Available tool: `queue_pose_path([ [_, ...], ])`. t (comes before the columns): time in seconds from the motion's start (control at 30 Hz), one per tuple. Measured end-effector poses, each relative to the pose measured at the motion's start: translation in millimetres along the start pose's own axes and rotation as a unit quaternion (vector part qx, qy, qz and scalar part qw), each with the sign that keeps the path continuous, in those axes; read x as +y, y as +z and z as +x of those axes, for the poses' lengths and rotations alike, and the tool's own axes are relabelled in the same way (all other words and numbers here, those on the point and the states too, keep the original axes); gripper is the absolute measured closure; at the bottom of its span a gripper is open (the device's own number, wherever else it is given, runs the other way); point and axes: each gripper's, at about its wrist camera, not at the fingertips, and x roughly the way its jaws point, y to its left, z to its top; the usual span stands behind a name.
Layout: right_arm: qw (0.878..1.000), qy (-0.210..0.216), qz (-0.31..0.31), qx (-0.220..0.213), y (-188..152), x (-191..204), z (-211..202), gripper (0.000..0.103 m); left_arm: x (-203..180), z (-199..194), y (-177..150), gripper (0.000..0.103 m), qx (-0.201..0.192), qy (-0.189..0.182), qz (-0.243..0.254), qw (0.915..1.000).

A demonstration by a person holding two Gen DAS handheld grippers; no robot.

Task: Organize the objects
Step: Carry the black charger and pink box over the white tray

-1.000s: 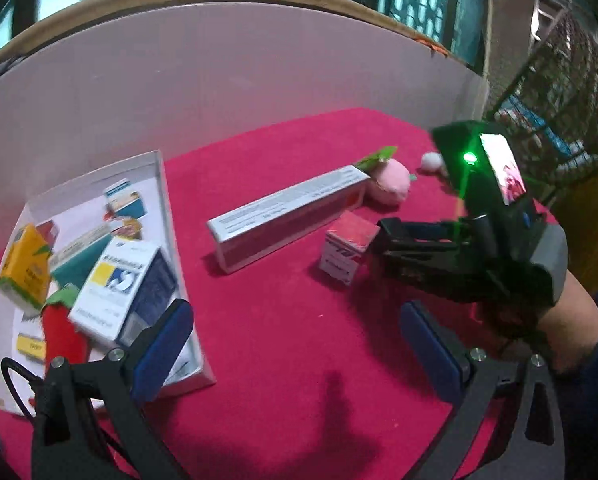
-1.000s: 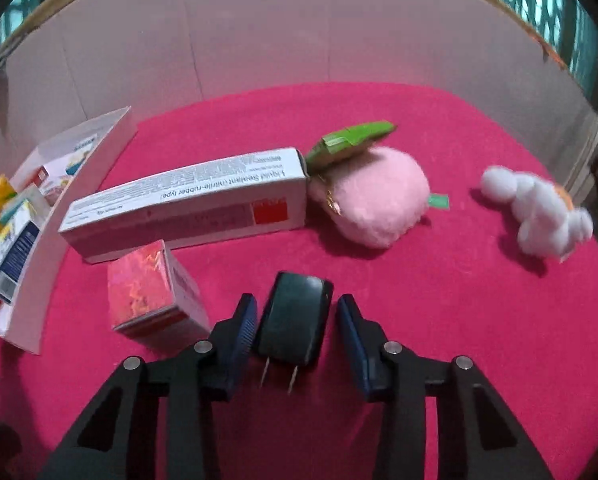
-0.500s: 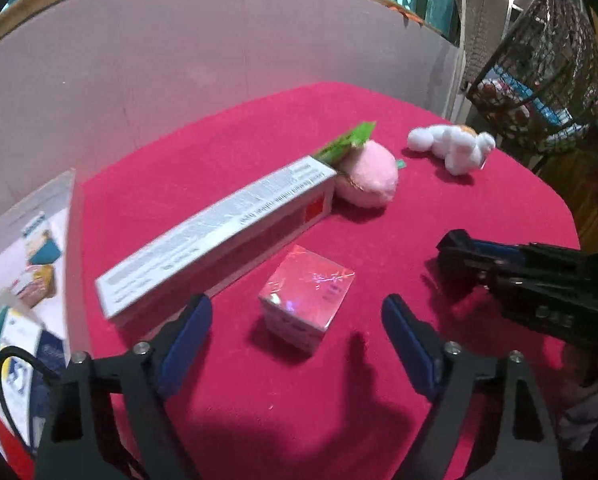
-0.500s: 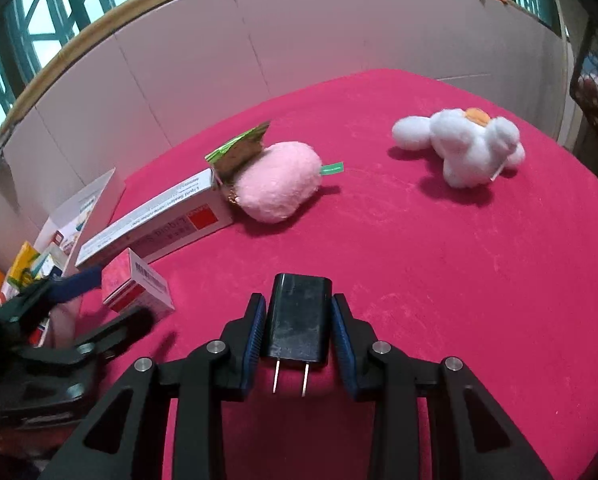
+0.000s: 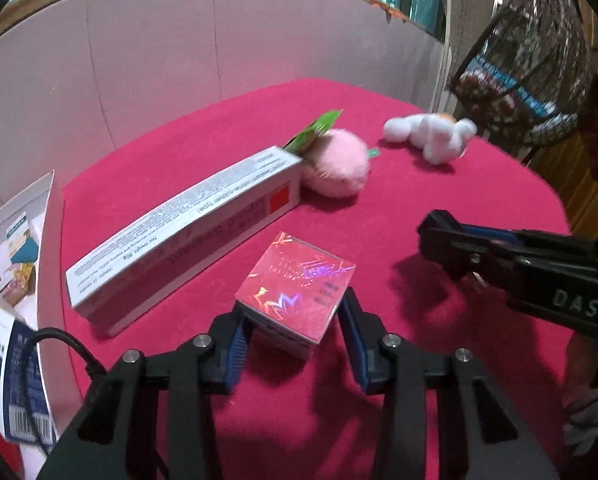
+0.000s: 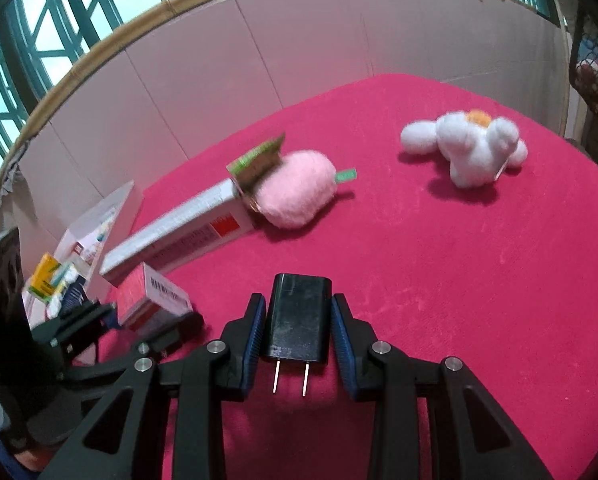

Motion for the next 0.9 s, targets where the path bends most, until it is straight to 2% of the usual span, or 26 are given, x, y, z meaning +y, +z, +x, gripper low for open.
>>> queue_pose_path([
  [0.23,0.999,-0.004,-0.007,-0.054,7.9,20.3,-31.9,0.068,-26.7,-40.7,-3.5,0.062,-0.040,-0.008,0.009,0.9991],
  [0.4,0.997,-0.001,-0.006,-0.082,11.8,28.6,-55.9,0.068,-30.3,-70.1,-7.3,0.062,-0.068,-0.006,-0.002,0.9977],
  [0.63,0.994,0.010,-0.021,-0.105,13.6,47.9,-72.9,0.069,-25.2,-105.6,-3.9,0.062,-0.102,0.009,-0.018,0.9946],
  [0.9,0.992,0.021,-0.046,-0.113,12.6,75.0,-80.8,0.069,-7.7,-127.2,-9.6,0.062,-0.122,0.021,-0.039,0.9916],
])
